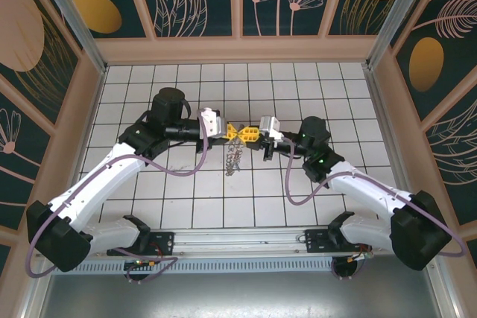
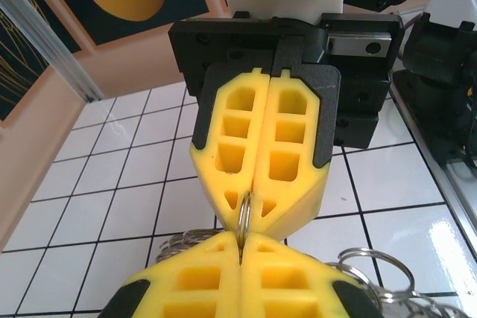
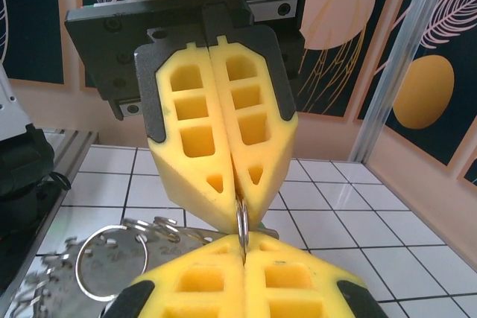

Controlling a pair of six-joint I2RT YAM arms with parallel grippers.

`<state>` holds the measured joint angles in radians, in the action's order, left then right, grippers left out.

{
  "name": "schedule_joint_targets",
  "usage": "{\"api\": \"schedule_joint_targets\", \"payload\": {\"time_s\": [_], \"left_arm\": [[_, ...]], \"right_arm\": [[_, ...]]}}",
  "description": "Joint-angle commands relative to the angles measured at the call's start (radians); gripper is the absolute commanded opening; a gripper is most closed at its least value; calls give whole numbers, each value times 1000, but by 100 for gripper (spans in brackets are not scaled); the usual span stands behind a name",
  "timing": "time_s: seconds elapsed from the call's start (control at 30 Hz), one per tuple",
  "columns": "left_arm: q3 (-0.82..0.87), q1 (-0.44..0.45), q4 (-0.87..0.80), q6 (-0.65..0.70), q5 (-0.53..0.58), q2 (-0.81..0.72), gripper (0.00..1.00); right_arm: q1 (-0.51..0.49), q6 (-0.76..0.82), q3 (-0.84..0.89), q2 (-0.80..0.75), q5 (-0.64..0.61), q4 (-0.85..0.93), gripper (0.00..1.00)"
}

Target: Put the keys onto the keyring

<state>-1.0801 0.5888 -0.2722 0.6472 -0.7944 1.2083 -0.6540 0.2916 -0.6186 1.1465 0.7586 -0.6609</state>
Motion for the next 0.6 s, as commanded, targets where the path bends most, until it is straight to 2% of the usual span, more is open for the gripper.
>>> {"api": "schedule_joint_targets", "payload": {"time_s": [0.0,0.1,0.2,0.37,0.57], "left_arm": [[-41,5,-43,37,0,13,0],[-60,5,-88,69,49,14,0],[-77,5,-146,115,109,25,0],[-108,5,-260,205,201,43,0],[-145,5,-318,226,204,77,0]], "right_arm": [[-10,35,-44,4,23,-29,0],[-6,124,-75,3,33,115,0],[1,272,-122,10,32,334,18],[11,463,-222,38,6,636,27],[11,445,-266,68,1,655,29]]}}
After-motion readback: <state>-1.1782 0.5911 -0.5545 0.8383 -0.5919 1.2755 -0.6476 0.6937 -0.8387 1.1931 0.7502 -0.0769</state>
